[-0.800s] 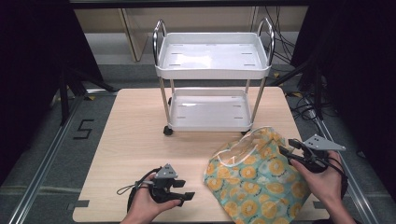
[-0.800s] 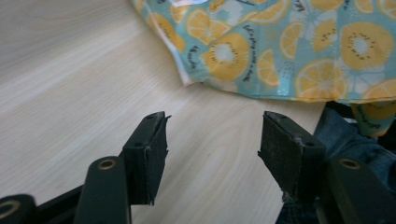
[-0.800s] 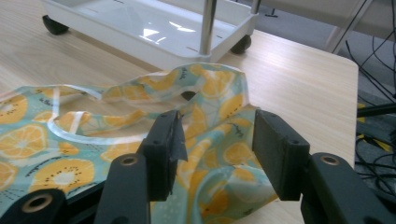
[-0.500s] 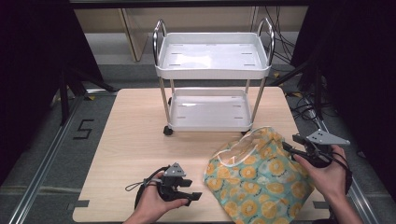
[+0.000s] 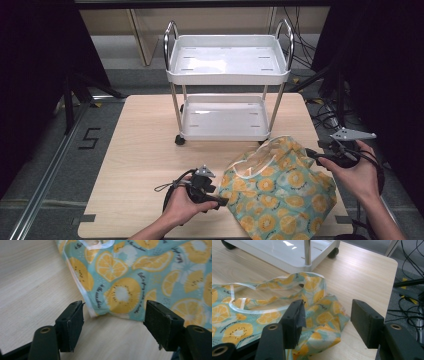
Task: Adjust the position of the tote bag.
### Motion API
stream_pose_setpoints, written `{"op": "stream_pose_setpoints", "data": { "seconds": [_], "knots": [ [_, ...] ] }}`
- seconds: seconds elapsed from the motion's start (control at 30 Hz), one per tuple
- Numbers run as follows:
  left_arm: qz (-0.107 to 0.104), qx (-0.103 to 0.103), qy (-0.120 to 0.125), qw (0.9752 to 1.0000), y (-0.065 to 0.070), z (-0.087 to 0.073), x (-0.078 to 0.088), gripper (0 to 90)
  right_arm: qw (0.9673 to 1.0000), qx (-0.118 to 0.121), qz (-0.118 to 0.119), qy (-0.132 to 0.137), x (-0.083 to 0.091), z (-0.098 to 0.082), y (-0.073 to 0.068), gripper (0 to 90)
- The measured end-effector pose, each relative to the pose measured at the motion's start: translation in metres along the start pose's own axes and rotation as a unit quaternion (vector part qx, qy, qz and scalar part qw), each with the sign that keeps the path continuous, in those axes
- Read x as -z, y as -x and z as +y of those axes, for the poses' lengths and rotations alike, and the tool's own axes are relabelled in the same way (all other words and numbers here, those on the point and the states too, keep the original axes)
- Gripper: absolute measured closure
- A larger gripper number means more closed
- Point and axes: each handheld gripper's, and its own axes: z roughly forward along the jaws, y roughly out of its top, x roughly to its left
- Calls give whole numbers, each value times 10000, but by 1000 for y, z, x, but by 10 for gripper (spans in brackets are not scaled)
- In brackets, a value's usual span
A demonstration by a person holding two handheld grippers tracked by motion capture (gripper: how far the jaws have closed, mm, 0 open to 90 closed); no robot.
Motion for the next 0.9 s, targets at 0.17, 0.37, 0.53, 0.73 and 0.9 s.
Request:
{"op": "stream_pose_setpoints", "data": {
  "seconds": [0.17, 0.37, 0.53, 0.73, 0.9],
  "knots": [
    [69, 64, -163, 9998, -3, 0, -8, 290, 9996, -125, 66, -237, -3, -2, 5, 430],
    [176, -261, -336, 9989, 0, -1, -22, 308, 9992, -98, 151, -353, -9, -2, 14, 425],
    [349, -1009, -663, 9921, 3, 6, -27, 333, 9978, -442, 239, -433, -11, -1, 11, 426],
    [789, -1519, -607, 9834, 21, 2, -34, 466, 9975, -383, 257, -540, -12, -2, 12, 427],
    [732, -1628, -482, 9828, 22, 2, -35, 673, 9976, -291, 247, -573, -15, -1, 12, 427]
  ]
}}
